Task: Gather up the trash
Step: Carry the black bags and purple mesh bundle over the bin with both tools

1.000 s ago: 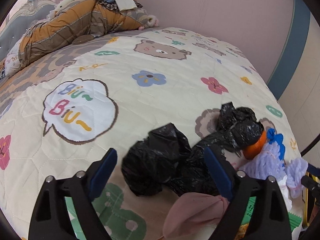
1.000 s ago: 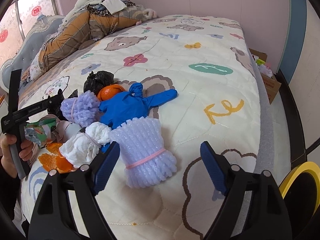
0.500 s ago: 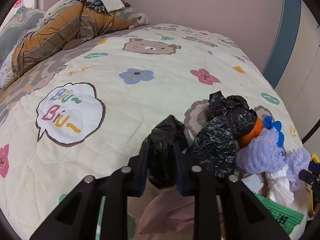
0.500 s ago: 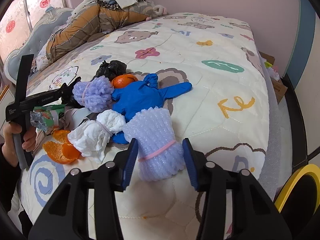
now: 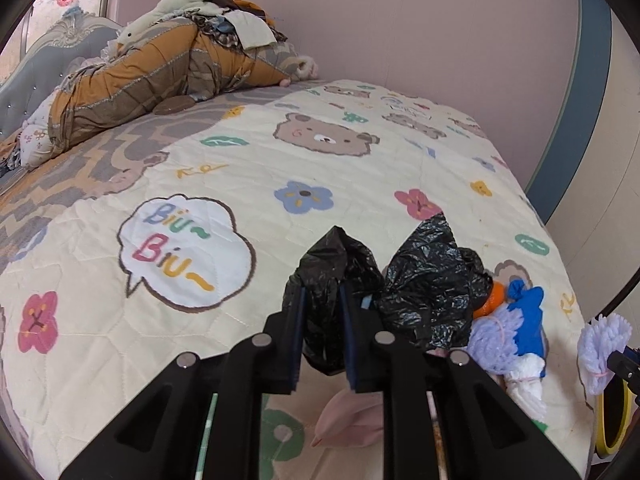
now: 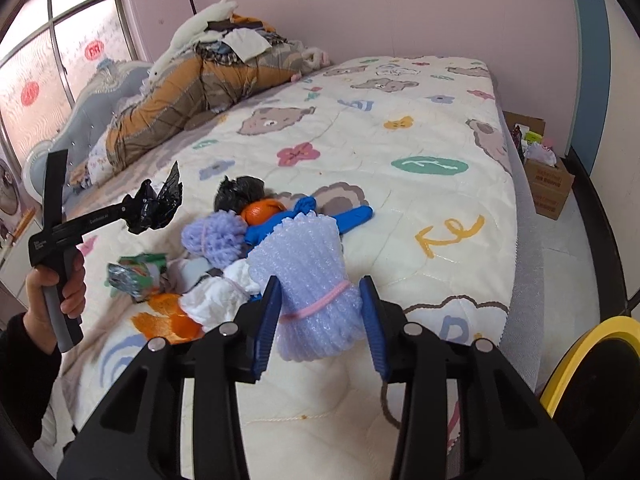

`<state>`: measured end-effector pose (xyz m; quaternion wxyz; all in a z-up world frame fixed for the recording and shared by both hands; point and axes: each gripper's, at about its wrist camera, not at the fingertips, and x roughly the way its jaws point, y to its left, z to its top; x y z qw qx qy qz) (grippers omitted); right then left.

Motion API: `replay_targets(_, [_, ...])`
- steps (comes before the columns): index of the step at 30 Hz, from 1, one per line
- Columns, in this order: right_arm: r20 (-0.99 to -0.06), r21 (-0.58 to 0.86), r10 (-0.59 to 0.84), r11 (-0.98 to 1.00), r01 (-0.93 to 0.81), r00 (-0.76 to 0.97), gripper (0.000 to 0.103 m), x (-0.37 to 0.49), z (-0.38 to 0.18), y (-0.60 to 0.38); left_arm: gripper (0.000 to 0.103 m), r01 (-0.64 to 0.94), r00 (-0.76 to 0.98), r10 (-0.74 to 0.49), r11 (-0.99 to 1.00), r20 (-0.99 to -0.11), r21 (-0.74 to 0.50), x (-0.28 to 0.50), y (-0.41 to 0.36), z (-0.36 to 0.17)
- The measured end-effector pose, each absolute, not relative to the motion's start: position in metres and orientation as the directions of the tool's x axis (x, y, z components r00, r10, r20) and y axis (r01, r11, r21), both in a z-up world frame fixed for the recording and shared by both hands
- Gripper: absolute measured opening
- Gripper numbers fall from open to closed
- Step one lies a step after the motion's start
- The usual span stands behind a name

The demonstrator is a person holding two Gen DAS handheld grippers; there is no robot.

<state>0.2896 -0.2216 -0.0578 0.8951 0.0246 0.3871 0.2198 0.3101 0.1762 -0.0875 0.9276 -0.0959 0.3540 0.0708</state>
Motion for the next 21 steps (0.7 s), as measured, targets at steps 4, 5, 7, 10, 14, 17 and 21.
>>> replay_targets(4, [-0.670,0.240,0.427,0.899,-0.367,0.608,0.038,0.279,-0.047,-0.225,0.016,-0.206,0.750,0.062,0.968,-0.659,-0.143,0.295,0.183,-0.074])
replay_targets(5, [-0.669,0.244,0.427,0.899,-0.363,0.609,0.038,0.275,-0.045,-0.225,0.016,-0.208,0.751,0.059,0.967,-0.658,-0.150,0.290,0.183,-0.071])
replay_targets(7, [-0.670,0.253,0.427,0.900,-0.354,0.607,0.038,0.270,-0.043,-0.226,0.016,-0.206,0.753,0.057,0.967,-0.655,-0.152,0.282,0.182,-0.067])
replay_targets(10, [-0.675,0.250,0.413,0.907,-0.338,0.611,0.038,0.261,-0.038,-0.229,0.016,-0.201,0.752,0.050,0.967,-0.657,-0.156,0.271,0.179,-0.063])
replay_targets(14, [-0.676,0.242,0.400,0.914,-0.325,0.619,0.038,0.248,-0.028,-0.235,0.016,-0.177,0.751,0.024,0.970,-0.660,-0.165,0.257,0.169,-0.059])
replay_targets(17, [-0.679,0.230,0.385,0.920,-0.317,0.625,0.039,0.240,-0.021,-0.242,0.016,-0.149,0.753,0.000,0.974,-0.658,-0.171,0.250,0.157,-0.056])
replay_targets(21, [-0.673,0.216,0.368,0.928,-0.304,0.642,0.039,0.230,-0.011,-0.252,0.016,-0.113,0.757,-0.034,0.977,-0.653,-0.182,0.244,0.136,-0.050])
